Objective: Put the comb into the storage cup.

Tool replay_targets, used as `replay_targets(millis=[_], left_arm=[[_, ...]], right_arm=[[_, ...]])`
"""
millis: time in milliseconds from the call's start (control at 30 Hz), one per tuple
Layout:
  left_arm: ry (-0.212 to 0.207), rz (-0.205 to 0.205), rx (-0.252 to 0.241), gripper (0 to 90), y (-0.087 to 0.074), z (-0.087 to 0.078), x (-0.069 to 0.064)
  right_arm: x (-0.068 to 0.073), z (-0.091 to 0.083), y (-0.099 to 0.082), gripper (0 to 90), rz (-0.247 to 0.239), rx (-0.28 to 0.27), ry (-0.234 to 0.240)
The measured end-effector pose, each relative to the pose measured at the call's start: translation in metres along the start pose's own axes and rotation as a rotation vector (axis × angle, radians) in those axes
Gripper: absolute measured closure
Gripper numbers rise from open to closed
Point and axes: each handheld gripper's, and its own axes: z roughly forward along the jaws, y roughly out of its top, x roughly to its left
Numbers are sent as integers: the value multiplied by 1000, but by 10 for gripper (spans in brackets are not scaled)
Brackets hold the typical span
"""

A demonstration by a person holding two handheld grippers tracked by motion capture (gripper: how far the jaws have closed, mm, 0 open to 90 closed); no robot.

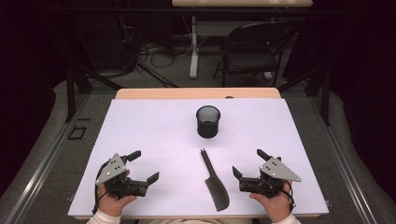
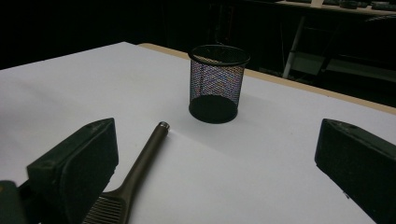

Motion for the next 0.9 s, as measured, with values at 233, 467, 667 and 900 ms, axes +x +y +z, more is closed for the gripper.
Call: replay_targets(millis=[233,467,667,900], left_arm=[[6,-10,13,4,-1,2,0],[0,-23,16,4,-2,0,1],[-4,-36,14,4,-3,-1,0],[-11,-47,17,4,-3,-1,0]], right_arm=[[1,1,-3,0,-6,19,9],[0,7,-2,0,9,23,46],[4,12,-3,33,1,35,60],[5,16,-3,33,5,27,61]])
